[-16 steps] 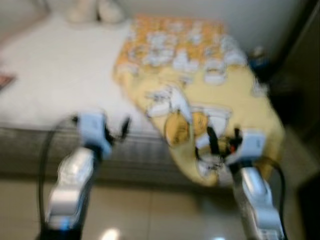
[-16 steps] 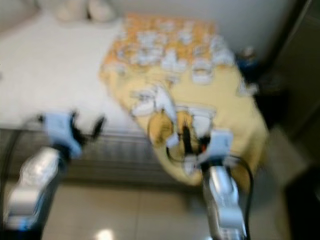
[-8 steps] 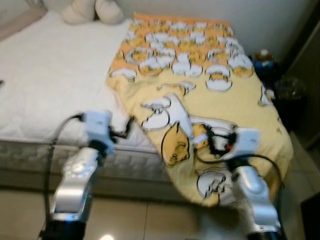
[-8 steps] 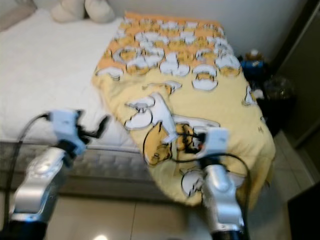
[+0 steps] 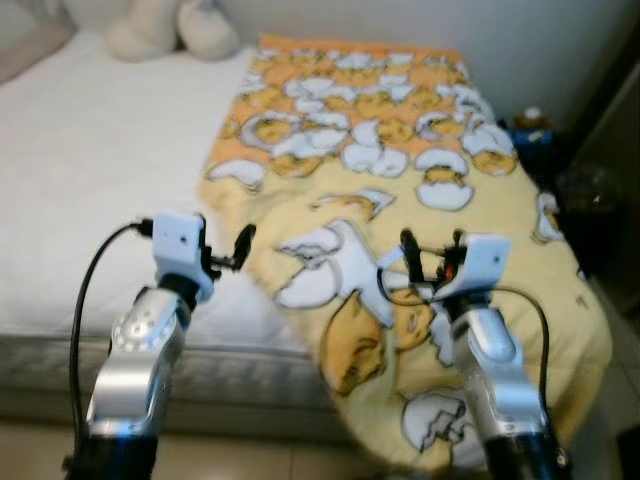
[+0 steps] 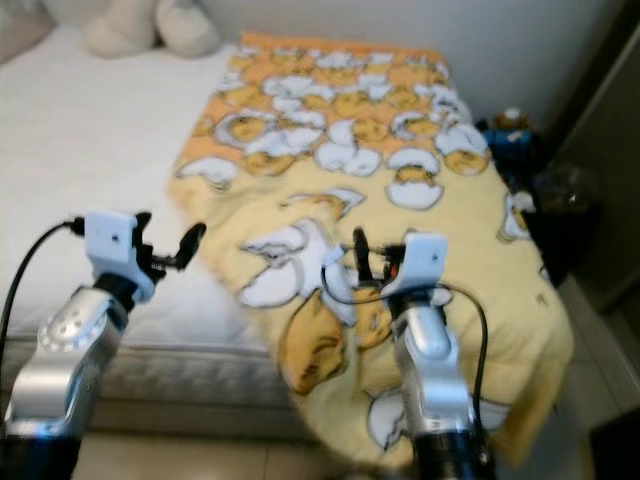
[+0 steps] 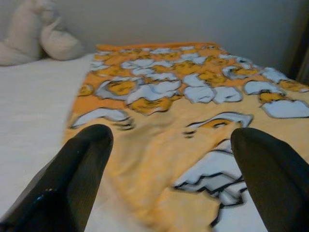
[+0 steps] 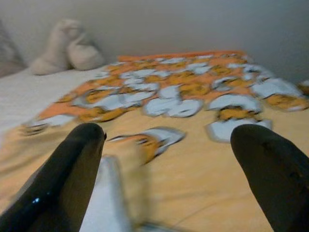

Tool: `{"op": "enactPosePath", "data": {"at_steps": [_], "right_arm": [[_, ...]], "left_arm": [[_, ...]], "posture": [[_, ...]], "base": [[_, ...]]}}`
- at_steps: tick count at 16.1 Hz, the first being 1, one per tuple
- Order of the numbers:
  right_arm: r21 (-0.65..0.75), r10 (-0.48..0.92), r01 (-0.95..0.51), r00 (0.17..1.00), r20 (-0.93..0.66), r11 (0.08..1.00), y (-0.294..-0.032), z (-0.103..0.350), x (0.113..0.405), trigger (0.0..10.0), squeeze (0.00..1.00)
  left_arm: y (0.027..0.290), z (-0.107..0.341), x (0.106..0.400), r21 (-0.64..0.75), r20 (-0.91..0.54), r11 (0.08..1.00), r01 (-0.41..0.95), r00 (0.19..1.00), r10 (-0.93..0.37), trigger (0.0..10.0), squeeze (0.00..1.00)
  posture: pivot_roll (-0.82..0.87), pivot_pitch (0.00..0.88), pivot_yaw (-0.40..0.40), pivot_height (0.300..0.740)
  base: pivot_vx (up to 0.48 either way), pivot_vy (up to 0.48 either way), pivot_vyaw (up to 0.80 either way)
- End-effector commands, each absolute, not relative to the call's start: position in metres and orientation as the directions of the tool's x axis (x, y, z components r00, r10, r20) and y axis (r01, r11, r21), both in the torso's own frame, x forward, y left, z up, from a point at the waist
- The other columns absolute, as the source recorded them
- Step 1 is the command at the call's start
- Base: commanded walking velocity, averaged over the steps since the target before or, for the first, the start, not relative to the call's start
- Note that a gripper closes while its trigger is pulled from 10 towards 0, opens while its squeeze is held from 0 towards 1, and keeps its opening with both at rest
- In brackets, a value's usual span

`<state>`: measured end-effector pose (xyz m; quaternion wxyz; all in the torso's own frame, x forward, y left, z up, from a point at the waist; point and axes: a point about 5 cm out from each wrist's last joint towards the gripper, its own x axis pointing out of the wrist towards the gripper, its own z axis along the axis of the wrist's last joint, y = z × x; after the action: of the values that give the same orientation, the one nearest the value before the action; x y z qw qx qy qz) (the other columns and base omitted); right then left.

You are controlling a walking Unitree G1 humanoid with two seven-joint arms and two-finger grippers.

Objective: Clean up the room

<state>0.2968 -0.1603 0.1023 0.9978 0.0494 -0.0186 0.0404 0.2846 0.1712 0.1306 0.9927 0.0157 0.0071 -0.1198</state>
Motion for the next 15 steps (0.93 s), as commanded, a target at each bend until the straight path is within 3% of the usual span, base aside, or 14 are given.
{"op": "enactPosePath", "data": {"at_steps": [1,5,8,15], "right_arm": [[0.102,0.090,-0.097,0.994,0.069,0.990,-0.156,0.114,0.311,10.0,0.00],[0.117,0.173,-0.185,0.980,0.101,0.976,-0.139,0.140,0.341,10.0,0.00],[0.115,0.164,-0.174,0.983,0.086,0.978,-0.142,0.139,0.350,10.0,0.00],[0.145,0.105,-0.110,0.994,0.037,0.983,-0.143,0.121,0.350,10.0,0.00]], "left_arm": [[0.178,0.134,0.281,0.033,-0.014,0.974,0.224,0.975,-0.224,10.0,0.00],[0.173,0.127,0.267,0.000,-0.061,0.956,0.293,0.954,-0.292,10.0,0.00],[0.168,0.125,0.261,0.024,-0.090,0.937,0.349,0.934,-0.345,10.0,0.00],[0.160,0.130,0.263,0.005,-0.072,0.921,0.389,0.919,-0.388,10.0,0.00]], "posture": [[0.06,0.000,-0.012,0.740],[0.11,0.000,-0.021,0.740],[0.15,0.000,-0.037,0.740],[0.12,0.010,-0.024,0.740]], "base": [[0.000,0.000,0.00],[0.000,0.000,0.00],[0.000,0.000,0.00],[0.000,0.480,0.00]]}}
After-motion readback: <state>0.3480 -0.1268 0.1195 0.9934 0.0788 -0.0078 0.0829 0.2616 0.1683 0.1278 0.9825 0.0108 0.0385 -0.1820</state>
